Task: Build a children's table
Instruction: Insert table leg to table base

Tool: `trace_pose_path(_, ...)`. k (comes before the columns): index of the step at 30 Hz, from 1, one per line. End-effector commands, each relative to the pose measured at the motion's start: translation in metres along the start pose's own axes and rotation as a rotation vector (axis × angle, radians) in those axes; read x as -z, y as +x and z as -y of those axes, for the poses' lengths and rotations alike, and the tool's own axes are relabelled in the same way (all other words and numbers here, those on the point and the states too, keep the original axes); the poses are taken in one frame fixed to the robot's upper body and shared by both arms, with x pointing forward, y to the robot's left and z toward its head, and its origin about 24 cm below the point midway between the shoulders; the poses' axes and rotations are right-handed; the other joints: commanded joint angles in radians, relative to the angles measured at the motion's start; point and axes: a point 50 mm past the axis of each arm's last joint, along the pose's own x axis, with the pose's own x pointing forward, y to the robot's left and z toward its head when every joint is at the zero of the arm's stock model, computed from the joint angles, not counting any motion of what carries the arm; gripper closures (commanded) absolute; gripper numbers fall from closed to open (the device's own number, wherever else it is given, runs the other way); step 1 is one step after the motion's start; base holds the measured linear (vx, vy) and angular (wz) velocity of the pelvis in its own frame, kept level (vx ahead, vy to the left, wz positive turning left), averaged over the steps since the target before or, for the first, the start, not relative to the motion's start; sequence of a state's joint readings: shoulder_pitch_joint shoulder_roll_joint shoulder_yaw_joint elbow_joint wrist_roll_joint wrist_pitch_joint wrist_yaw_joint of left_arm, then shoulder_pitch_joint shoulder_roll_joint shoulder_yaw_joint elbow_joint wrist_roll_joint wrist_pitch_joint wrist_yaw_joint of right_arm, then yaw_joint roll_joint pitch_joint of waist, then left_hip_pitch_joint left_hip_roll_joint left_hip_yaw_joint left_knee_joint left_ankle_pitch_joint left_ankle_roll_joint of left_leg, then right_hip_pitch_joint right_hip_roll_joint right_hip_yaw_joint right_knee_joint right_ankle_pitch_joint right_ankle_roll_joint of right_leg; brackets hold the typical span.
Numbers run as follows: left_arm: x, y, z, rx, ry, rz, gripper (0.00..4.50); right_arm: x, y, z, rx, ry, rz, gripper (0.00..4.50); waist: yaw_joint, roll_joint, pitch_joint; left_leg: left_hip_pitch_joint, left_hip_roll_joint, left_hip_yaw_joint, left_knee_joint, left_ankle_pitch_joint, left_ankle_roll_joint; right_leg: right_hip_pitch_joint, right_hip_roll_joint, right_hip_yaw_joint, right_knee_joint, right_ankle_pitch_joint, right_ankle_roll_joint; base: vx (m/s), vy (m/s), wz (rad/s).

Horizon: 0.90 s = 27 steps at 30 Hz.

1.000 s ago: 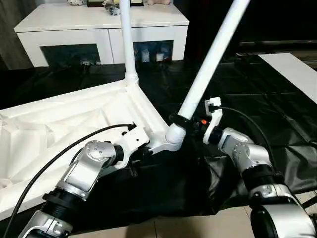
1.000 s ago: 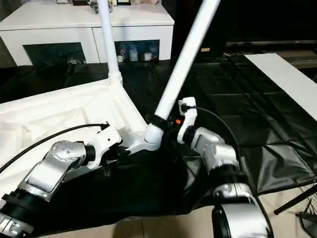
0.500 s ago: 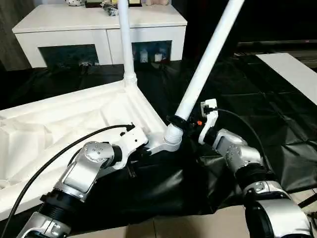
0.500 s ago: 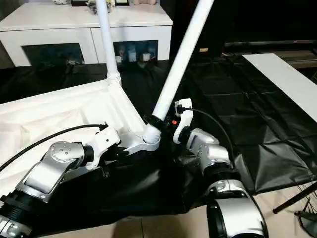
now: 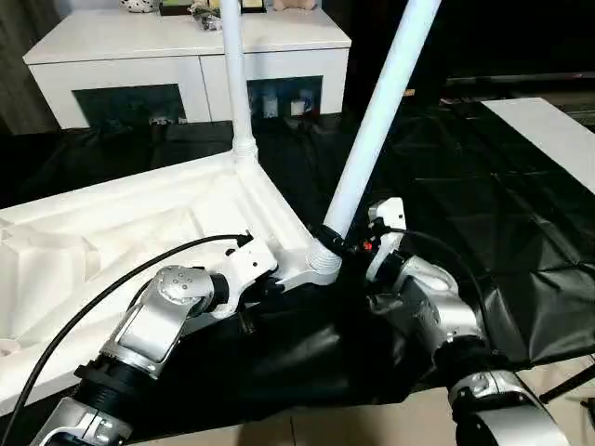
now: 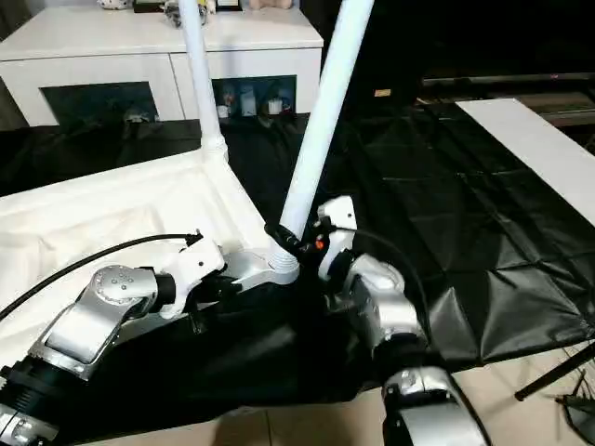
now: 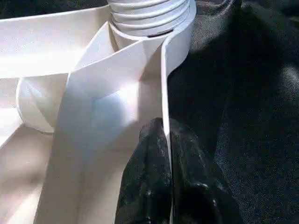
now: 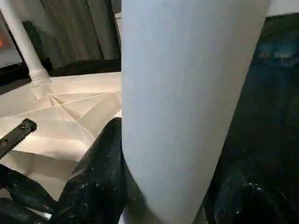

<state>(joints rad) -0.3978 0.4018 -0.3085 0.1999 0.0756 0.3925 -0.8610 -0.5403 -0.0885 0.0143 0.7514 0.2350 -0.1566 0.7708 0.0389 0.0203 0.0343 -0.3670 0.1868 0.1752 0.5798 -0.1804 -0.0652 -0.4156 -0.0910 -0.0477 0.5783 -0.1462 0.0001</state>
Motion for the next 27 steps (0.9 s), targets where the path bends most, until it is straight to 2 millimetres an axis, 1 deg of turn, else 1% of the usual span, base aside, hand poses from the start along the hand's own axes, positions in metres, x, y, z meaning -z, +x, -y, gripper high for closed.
trace_pose_path(1,0.005,0.0,0.001,0.006,0.002,-0.031,4.5,0.028,-0.016,0.002,0.046,-0.036,-0.156,2.64,0.004,0.006,-0.051,0.006,0.031,-0.01,-0.083,-0.365,0.011,0.043,-0.039,0.024,-0.062,-0.313,-0.207,0.0,0.0,0.0)
trace_pose_path(2,0.005,0.0,0.001,0.006,0.004,-0.033,4.5,0.03,-0.017,0.0,0.032,-0.051,-0.176,2.64,0.004,0.008,-0.049,0.006,0.031,-0.01,-0.085,-0.374,0.009,0.043,-0.039,0.024,-0.064,-0.328,-0.203,0.0,0.0,0.0)
trace_pose_path(3,0.005,0.0,0.001,0.005,0.006,-0.035,4.5,0.032,-0.017,-0.001,0.023,-0.071,-0.186,2.64,0.003,0.005,-0.049,0.01,0.031,-0.01,-0.085,-0.391,0.006,0.04,-0.039,0.025,-0.067,-0.352,-0.196,0.0,0.0,0.0)
trace_pose_path(5,0.005,0.0,0.001,0.004,0.008,-0.037,4.5,0.033,-0.018,-0.004,-0.009,-0.115,-0.205,2.64,0.002,0.005,-0.048,0.01,0.031,-0.012,-0.086,-0.409,0.001,0.038,-0.039,0.025,-0.07,-0.376,-0.185,0.0,0.0,0.0)
trace_pose_path(8,0.005,0.001,0.001,0.003,0.008,-0.036,4.5,0.033,-0.018,-0.007,-0.036,-0.134,-0.208,2.64,0.002,0.005,-0.048,0.01,0.032,-0.012,-0.086,-0.409,0.006,0.038,-0.039,0.027,-0.07,-0.368,-0.184,0.0,0.0,0.0)
trace_pose_path(10,0.005,0.001,0.001,0.001,0.007,-0.035,4.5,0.032,-0.018,-0.008,-0.051,-0.134,-0.212,2.64,0.003,0.0,-0.049,0.008,0.032,-0.011,-0.086,-0.395,0.011,0.04,-0.038,0.027,-0.069,-0.353,-0.186,0.0,0.0,0.0)
trace_pose_path(11,0.005,0.001,0.001,0.001,0.007,-0.035,4.5,0.033,-0.018,-0.008,-0.056,-0.126,-0.219,2.64,0.003,0.001,-0.049,0.008,0.032,-0.011,-0.086,-0.39,0.014,0.04,-0.038,0.027,-0.068,-0.347,-0.187,0.0,0.0,0.0)
trace_pose_path(12,0.005,0.001,0.001,0.001,0.007,-0.035,4.5,0.034,-0.019,-0.009,-0.074,-0.093,-0.239,2.64,0.003,-0.001,-0.049,0.007,0.031,-0.01,-0.085,-0.384,0.017,0.041,-0.038,0.028,-0.067,-0.346,-0.189,0.0,0.0,0.0)
trace_pose_path(13,0.005,0.001,0.001,0.001,0.007,-0.035,4.5,0.034,-0.019,-0.009,-0.074,-0.093,-0.239,2.64,0.003,0.0,-0.049,0.007,0.032,-0.011,-0.086,-0.382,0.019,0.041,-0.039,0.028,-0.067,-0.349,-0.188,0.0,0.0,0.0)
trace_pose_path(15,0.005,0.001,0.001,0.001,0.006,-0.035,4.5,0.036,-0.019,-0.007,-0.087,-0.011,-0.279,2.64,0.002,-0.001,-0.049,0.007,0.031,-0.011,-0.085,-0.379,0.021,0.042,-0.038,0.028,-0.067,-0.347,-0.19,0.0,0.0,0.0)
trace_pose_path(17,0.005,0.001,0.0,0.002,0.005,-0.035,4.5,0.037,-0.02,-0.003,-0.087,0.044,-0.314,2.64,0.002,0.0,-0.049,0.007,0.032,-0.011,-0.086,-0.375,0.022,0.042,-0.038,0.028,-0.066,-0.341,-0.194,0.0,0.0,0.0)
trace_pose_path(18,0.005,0.0,0.0,0.005,0.006,-0.036,4.5,0.037,-0.021,0.002,-0.095,0.116,-0.381,2.64,0.002,0.002,-0.049,0.008,0.032,-0.011,-0.085,-0.372,0.02,0.042,-0.037,0.028,-0.065,-0.335,-0.196,0.0,0.0,0.0)
trace_pose_path(20,0.005,0.0,0.0,0.012,0.008,-0.039,4.5,0.036,-0.024,0.007,-0.112,0.165,-0.449,2.64,0.002,0.003,-0.049,0.009,0.031,-0.011,-0.084,-0.383,0.016,0.042,-0.036,0.027,-0.066,-0.341,-0.198,0.0,0.0,0.0)
trace_pose_path(21,0.005,0.001,0.001,0.013,0.008,-0.039,4.5,0.036,-0.024,0.008,-0.115,0.173,-0.46,2.64,0.001,0.003,-0.049,0.009,0.031,-0.012,-0.085,-0.388,0.013,0.042,-0.037,0.026,-0.066,-0.348,-0.197,0.0,0.0,0.0)
trace_pose_path(23,0.005,0.001,0.001,0.02,0.01,-0.041,4.5,0.031,-0.025,0.012,-0.141,0.187,-0.487,2.64,0.002,0.003,-0.049,0.012,0.032,-0.012,-0.085,-0.404,0.001,0.039,-0.038,0.026,-0.069,-0.36,-0.19,0.0,0.0,0.0)
trace_pose_path(25,0.005,0.002,0.001,0.022,0.01,-0.041,4.5,0.029,-0.026,0.014,-0.158,0.193,-0.52,2.64,0.0,-0.003,-0.05,0.011,0.032,-0.014,-0.085,-0.409,-0.005,0.04,-0.038,0.025,-0.067,-0.354,-0.189,0.0,0.0,0.0)
trace_pose_path(27,0.005,0.002,0.001,0.023,0.011,-0.041,4.5,0.029,-0.027,0.015,-0.166,0.182,-0.541,2.64,0.001,-0.004,-0.051,0.012,0.032,-0.014,-0.085,-0.409,-0.008,0.04,-0.039,0.026,-0.068,-0.352,-0.187,0.0,0.0,0.0)
